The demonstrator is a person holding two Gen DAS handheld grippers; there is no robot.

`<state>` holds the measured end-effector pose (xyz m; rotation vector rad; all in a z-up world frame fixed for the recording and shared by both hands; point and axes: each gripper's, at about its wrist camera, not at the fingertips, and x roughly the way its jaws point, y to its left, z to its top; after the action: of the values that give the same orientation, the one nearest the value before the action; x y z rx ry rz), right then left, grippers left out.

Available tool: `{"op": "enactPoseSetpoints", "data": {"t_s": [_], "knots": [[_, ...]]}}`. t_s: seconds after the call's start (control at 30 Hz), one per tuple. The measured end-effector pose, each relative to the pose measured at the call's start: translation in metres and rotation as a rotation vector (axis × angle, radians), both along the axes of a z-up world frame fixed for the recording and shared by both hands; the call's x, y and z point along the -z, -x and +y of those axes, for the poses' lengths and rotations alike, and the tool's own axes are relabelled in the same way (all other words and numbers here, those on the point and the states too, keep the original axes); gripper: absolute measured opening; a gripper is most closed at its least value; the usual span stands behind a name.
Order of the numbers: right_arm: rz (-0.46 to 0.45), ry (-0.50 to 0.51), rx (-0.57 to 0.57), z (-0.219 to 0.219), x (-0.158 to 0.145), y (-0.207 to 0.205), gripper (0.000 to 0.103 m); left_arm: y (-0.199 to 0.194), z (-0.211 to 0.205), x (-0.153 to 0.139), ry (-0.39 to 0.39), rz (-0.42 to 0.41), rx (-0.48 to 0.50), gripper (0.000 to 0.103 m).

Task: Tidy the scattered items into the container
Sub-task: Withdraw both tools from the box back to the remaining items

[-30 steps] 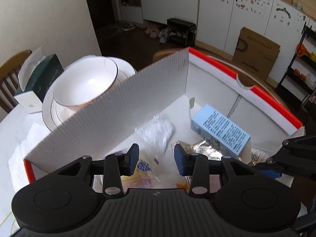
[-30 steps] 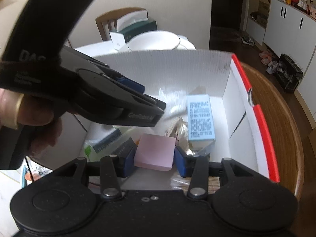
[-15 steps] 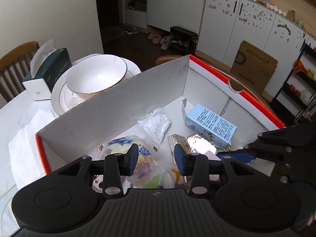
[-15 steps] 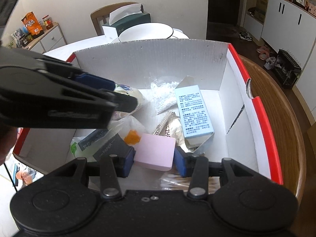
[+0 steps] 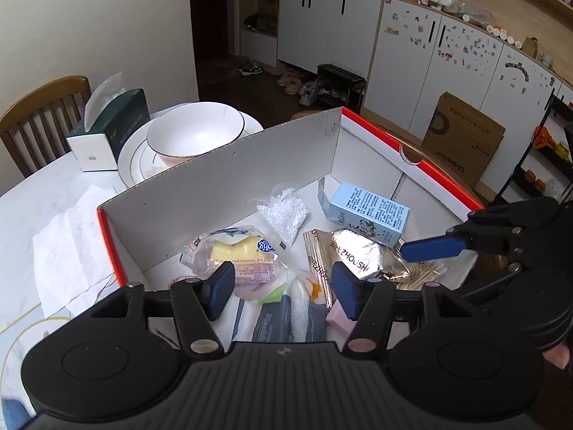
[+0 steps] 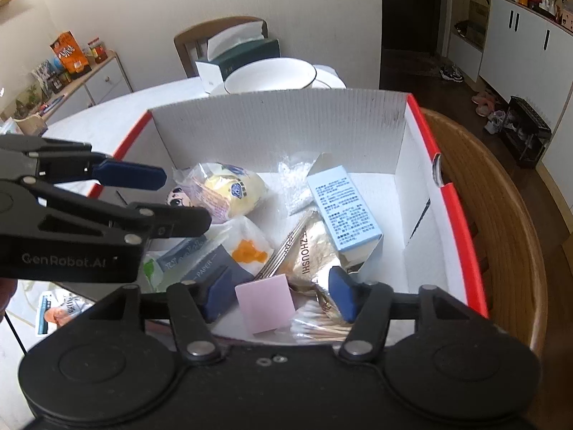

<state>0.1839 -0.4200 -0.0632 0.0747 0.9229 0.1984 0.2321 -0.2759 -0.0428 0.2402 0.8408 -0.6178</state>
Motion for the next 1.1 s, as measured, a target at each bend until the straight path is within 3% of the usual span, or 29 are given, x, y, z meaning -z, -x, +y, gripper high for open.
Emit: {"op": "enactPoseSetpoints", "data": {"t_s": [0.67,0.8,0.83,0.93,1.1], "knots": [[-0.080,-0.034,-0.030,0.025,-0.033,0.038,0.063,0.045,0.043,-0.030,0.108,-0.075,0.028,0.063],[-0.097,-0.030,-0.017,0.042,-0.039,0.051,0.068,0.055,0.061,-0.036,0.130,-0.090,0.054,0.063],[-0.098,-0.032,-0.017,0.047,-0.041,0.053,0.068,0.058,0.066,-0.037,0.134,-0.093,0.060,0.063],[-0.108,-0.036,-0.012,0.064,-0.045,0.061,0.069,0.066,0.088,-0.041,0.144,-0.114,0.068,0.078],[-0.125,-0.036,-0.008,0.094,-0.049,0.075,0.076,0.073,0.127,-0.045,0.133,-0.156,0.084,0.079]]}}
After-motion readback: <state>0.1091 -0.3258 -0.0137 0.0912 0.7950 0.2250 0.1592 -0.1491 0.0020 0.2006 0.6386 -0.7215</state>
